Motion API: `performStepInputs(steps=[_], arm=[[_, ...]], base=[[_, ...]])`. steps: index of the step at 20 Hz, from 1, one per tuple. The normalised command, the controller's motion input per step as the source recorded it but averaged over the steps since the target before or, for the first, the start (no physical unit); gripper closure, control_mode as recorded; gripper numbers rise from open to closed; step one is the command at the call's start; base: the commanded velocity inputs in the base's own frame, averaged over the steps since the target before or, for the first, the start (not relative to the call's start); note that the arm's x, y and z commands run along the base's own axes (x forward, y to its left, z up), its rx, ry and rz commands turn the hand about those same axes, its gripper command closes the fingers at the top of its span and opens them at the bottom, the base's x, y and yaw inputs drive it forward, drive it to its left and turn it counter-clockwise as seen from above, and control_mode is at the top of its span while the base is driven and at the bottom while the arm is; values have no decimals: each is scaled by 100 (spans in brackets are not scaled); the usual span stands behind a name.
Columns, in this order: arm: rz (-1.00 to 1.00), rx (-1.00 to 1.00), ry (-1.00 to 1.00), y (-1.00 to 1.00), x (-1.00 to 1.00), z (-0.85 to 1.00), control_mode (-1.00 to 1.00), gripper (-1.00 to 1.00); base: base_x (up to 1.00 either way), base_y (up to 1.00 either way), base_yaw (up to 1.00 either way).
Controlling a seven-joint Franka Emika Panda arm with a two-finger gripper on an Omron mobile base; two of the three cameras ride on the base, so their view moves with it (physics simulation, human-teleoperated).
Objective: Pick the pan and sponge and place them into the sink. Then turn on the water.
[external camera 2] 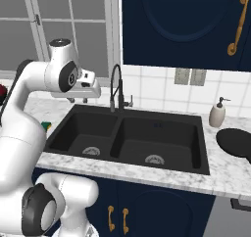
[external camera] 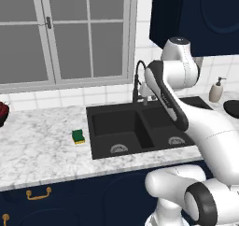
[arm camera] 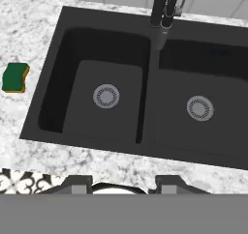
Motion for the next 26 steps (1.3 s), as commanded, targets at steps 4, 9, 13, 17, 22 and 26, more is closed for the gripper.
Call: performStepInputs(steps=[4, 9, 13, 17, 22, 26], arm=[[0, 0, -4, 47, -4, 0, -100, -100], [0, -3, 0, 100, -1, -5, -100, -100], [0, -1, 2, 100, 2, -26, -100, -100], [-1, 0, 4, 97, 27, -45, -100, -100], [0, -7, 9, 5, 25, -17, -100, -100], [0, 0, 20, 38, 47, -58, -100, -100]], base=[[0, 0, 0], [0, 0, 0], [0, 0, 0], [0, 0, 0], [0, 0, 0], [0, 0, 0]])
